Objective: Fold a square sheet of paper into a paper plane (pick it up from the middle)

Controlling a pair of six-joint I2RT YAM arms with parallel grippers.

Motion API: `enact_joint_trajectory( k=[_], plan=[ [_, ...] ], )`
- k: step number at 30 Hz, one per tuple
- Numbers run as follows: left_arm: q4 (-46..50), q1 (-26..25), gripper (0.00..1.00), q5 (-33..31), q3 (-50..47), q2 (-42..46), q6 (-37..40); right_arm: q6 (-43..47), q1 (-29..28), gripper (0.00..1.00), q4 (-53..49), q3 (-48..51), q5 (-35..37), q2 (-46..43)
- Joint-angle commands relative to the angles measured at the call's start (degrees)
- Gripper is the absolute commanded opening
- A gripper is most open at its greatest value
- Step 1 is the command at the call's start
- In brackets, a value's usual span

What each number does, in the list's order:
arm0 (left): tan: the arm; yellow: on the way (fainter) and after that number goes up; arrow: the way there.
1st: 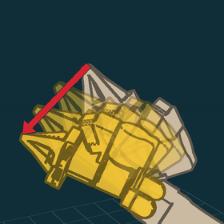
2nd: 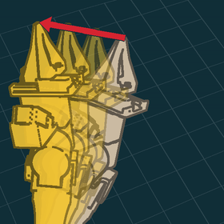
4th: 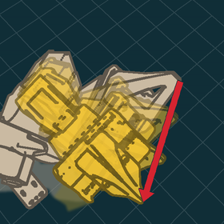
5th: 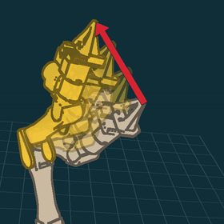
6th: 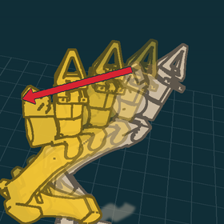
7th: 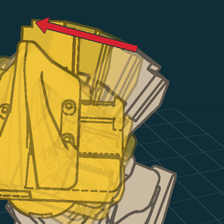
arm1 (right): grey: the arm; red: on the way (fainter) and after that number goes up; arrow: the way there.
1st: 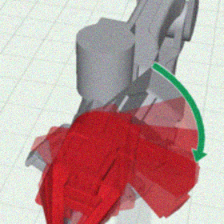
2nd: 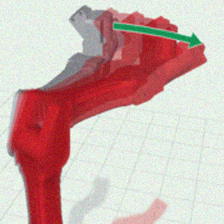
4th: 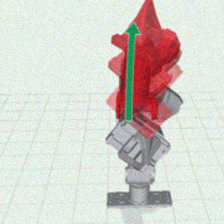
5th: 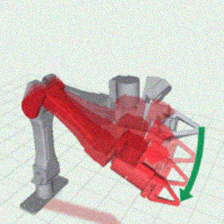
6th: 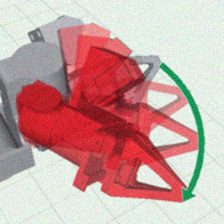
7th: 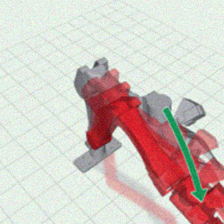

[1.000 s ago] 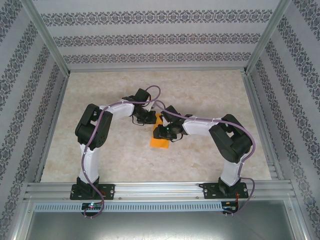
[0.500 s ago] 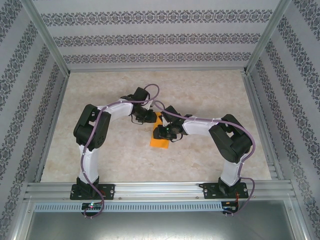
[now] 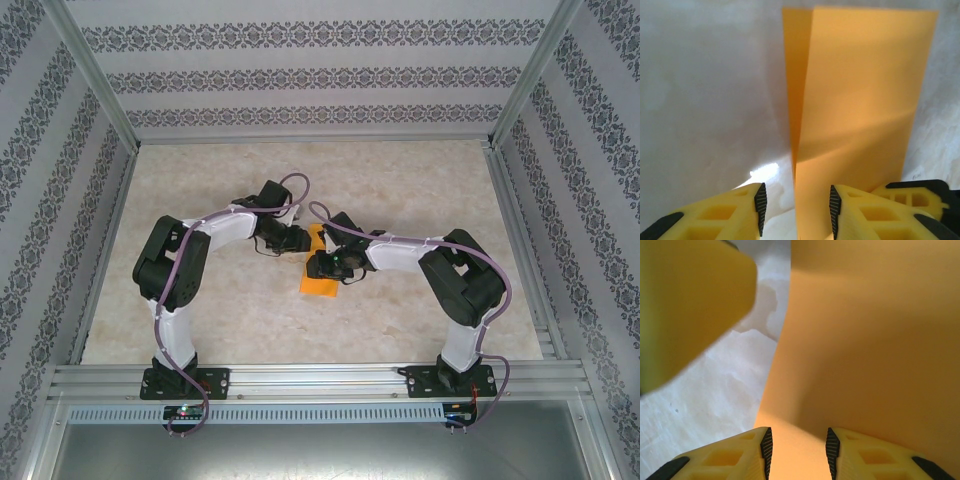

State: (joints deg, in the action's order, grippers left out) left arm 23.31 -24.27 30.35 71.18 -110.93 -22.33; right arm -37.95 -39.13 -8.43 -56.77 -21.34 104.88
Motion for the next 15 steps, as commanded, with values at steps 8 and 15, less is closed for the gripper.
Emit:
enact_joint_trajectory(
  k=[8,15],
  plan=[
    [-7.3,-0.2,0.43,4.3,0.2,-2.4,-4.1,0.0,0.6,0.38,-0.4,3.2,0.6,-0.4],
    [-8.9,-0.2,0.42,4.7,2.2,-4.5,-4.6,0.1,1.1,0.38,-0.4,3.0,0.2,-0.9]
  ],
)
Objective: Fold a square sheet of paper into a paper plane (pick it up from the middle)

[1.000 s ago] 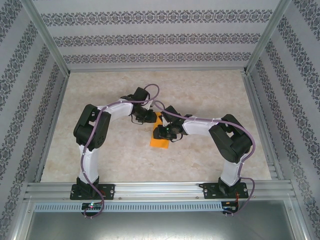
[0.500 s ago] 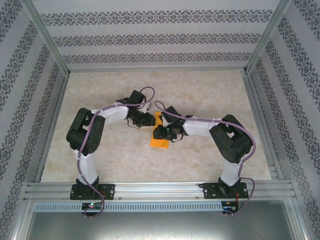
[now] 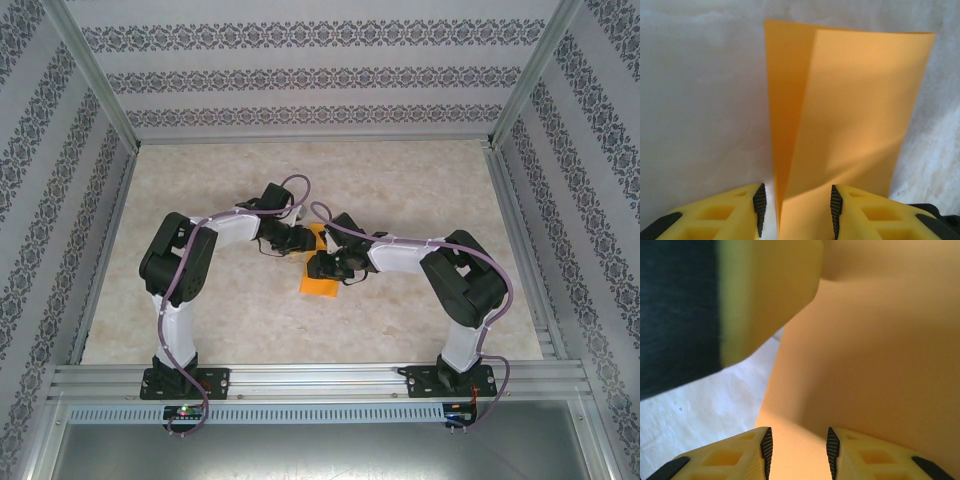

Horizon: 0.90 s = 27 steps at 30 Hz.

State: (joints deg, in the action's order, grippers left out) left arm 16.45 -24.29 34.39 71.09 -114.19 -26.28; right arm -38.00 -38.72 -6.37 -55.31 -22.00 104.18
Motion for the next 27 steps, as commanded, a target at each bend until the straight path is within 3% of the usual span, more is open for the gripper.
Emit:
enact_joint_trajectory(
  k=[1,11,22,27],
  plan=[
    [-1.7,-0.2,0.42,0.6,2.6,-1.5,-0.4,0.2,0.7,0.38,-2.4,1.4,0.8,-0.2],
    [-1.5,-0.1,0.3,2.0,4.2,-2.2,0.2,0.5,1.3,0.38,-2.8,1.3,0.5,-0.6],
    [2.6,-0.1,0.01,0.1,6.3,-3.1,3.2,0.7,1.6,0.38,-3.5,0.7,0.4,-1.8],
    [4.2,-0.1,0.0,-1.3,7.0,-3.9,4.3,0.7,1.9,0.39,-3.7,-0.1,-0.3,-2.3]
  ],
)
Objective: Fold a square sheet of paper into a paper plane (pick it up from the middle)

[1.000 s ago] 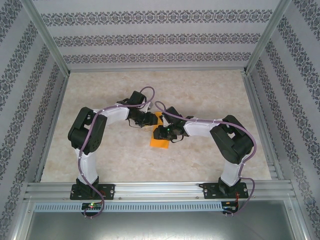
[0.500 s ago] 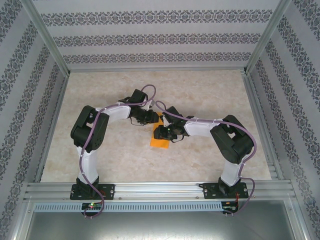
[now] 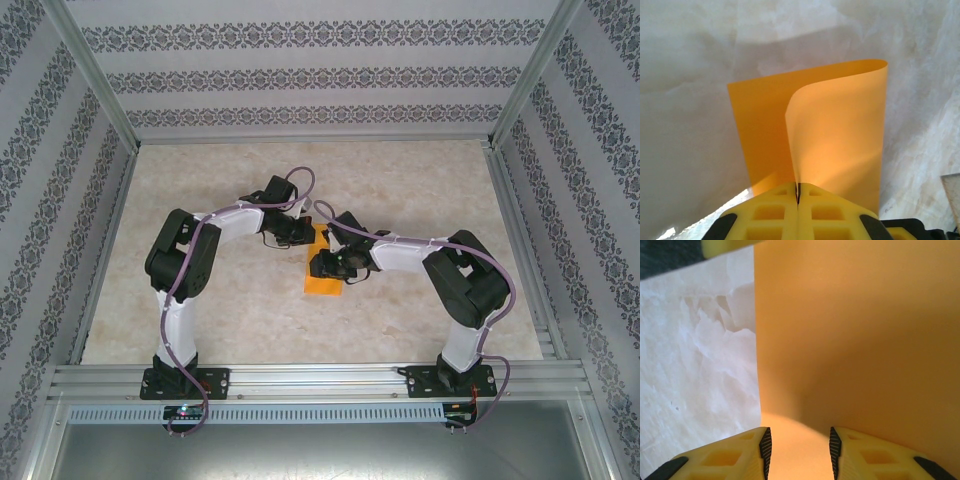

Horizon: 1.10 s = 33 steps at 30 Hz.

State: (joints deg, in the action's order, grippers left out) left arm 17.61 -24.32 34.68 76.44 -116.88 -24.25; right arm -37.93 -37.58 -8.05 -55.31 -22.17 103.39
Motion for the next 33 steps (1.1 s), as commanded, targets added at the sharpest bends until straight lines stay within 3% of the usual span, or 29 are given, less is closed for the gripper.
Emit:
enact_joint_trajectory(
  k=[1,8,33],
  plan=[
    [3.5,0.0,0.0,-2.3,1.8,-1.3,2.4,0.7,0.8,0.39,-2.2,0.0,-0.1,-1.8],
    [4.5,0.0,0.0,-4.3,2.4,-2.7,3.7,1.7,1.0,0.39,-4.3,0.7,0.7,-3.7],
    [4.6,-0.2,0.0,-2.0,4.3,-4.8,4.0,3.7,-0.2,0.39,-7.9,0.0,3.9,-1.8]
  ],
)
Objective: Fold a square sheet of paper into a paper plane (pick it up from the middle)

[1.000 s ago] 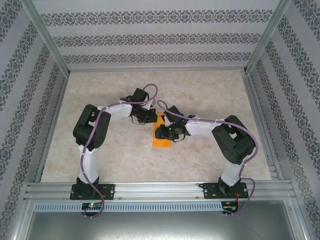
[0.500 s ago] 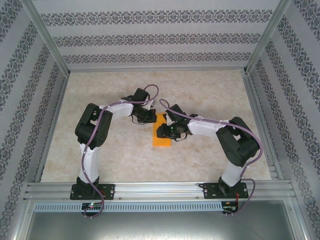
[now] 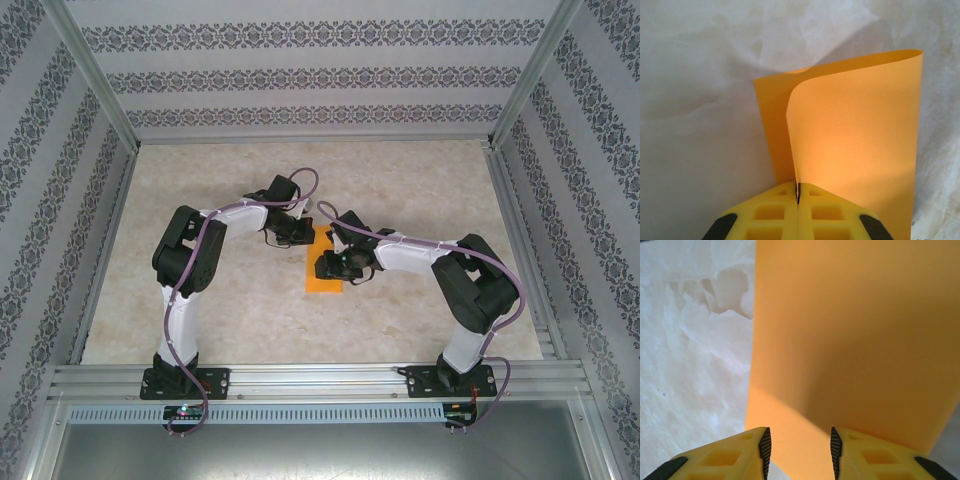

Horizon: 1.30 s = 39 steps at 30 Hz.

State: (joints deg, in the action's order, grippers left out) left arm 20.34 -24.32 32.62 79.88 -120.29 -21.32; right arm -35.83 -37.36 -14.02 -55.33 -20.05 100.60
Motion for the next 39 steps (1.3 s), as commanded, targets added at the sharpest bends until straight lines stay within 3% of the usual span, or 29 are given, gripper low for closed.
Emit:
enact_joint_trajectory(
  k=[1,39],
  plan=[
    [1.8,-0.2,0.0,0.2,1.0,-1.4,0.9,1.6,-0.5,0.39,-1.9,0.1,1.8,1.1],
    [2.2,-0.7,0.02,1.7,2.7,-4.2,1.1,0.9,0.5,0.4,0.7,0.8,0.0,-1.8]
  ],
)
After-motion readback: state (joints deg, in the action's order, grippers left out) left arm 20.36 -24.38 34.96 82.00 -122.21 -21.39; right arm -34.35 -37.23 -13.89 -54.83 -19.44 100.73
